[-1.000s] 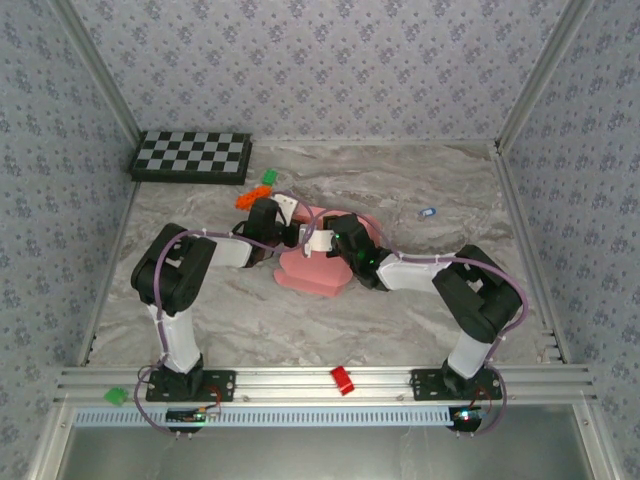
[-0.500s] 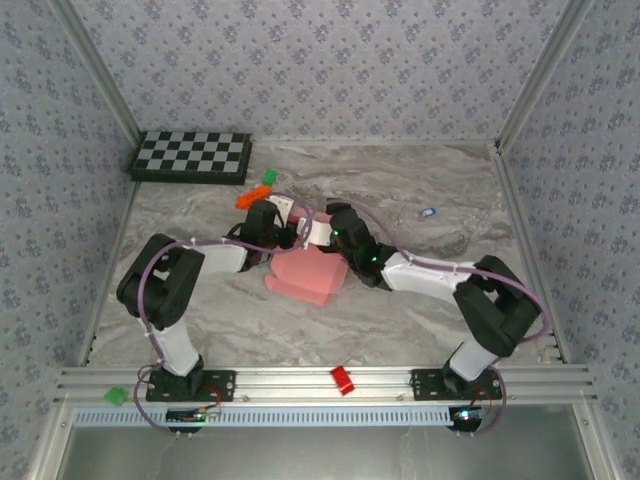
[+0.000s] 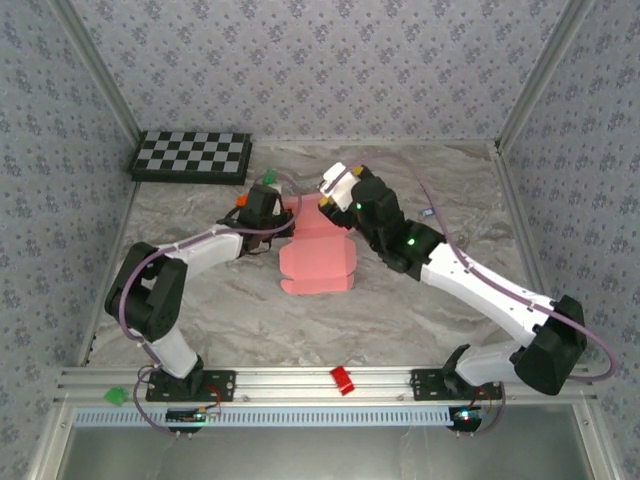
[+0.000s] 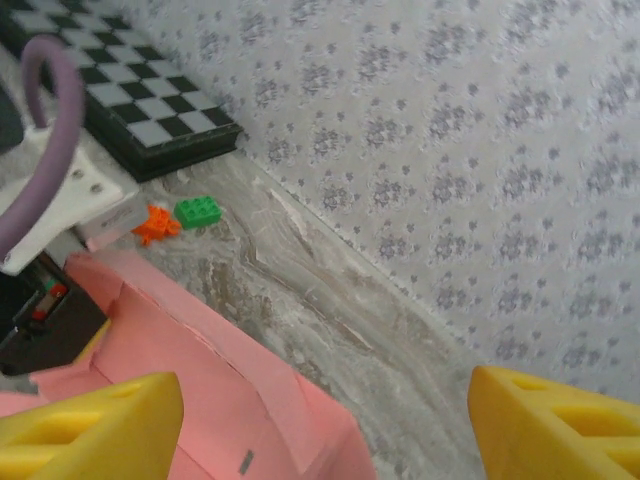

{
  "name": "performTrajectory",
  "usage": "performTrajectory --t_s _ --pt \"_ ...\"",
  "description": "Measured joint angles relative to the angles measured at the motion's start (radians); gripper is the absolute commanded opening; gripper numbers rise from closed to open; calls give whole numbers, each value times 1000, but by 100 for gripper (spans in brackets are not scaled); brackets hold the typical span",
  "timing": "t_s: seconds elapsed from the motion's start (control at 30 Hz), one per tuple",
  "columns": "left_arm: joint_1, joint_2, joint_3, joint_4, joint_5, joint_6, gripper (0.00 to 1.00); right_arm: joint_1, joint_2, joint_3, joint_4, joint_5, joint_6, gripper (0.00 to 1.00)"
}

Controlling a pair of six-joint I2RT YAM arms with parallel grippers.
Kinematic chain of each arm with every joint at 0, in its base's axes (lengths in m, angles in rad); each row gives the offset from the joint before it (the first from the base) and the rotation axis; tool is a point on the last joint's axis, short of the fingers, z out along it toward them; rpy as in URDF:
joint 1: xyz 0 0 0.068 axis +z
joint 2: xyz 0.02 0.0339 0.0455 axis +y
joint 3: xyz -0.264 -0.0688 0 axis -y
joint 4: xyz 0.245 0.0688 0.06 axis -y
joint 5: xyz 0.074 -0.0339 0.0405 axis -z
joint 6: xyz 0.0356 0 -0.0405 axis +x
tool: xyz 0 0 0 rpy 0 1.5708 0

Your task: Fold the paper box

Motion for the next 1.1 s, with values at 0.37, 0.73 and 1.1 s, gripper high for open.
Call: performTrajectory --t_s 0.37,0.73,1.1 --pt "0 0 111 -280 39 -175 0 -147 109 243 -367 -143 326 66" --pt "0 0 144 -374 73 -224 0 -214 288 398 -533 -315 433 23" --pt "-1 0 144 -387 80 -231 0 -241 410 497 -592 -359 446 6"
